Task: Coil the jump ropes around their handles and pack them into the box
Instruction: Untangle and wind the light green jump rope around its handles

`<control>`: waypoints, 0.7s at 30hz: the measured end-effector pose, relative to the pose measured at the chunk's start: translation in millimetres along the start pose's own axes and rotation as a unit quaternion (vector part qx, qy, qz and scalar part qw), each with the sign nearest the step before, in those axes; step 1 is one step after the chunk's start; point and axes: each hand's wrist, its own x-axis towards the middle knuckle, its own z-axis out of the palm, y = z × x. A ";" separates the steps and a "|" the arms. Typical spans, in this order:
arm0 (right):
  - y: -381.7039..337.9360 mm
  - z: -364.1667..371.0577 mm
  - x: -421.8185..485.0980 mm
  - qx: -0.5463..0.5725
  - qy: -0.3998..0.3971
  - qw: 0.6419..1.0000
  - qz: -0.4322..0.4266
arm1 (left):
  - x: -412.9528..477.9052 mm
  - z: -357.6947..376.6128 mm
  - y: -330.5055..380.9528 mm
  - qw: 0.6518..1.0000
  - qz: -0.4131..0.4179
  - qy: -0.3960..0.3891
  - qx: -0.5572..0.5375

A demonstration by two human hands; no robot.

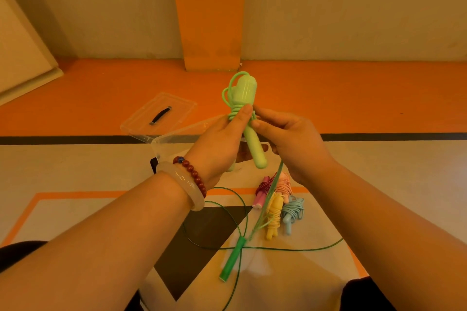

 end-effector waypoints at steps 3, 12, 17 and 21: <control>1.7 1.8 -0.8 -0.027 -0.015 0.999 -0.025 | -2.0 0.0 1.1 1.000 -0.015 0.011 -0.002; 14.1 1.3 -0.7 -0.175 0.008 0.978 -0.112 | -6.4 1.6 8.5 0.997 -0.057 -0.018 -0.054; 14.4 5.5 -1.8 -0.268 -0.015 0.951 -0.153 | -1.5 5.1 -0.4 0.997 -0.033 0.052 -0.035; 6.8 1.4 -1.2 -0.240 -0.030 0.960 -0.140 | -0.2 1.9 -0.1 0.996 -0.007 0.050 -0.074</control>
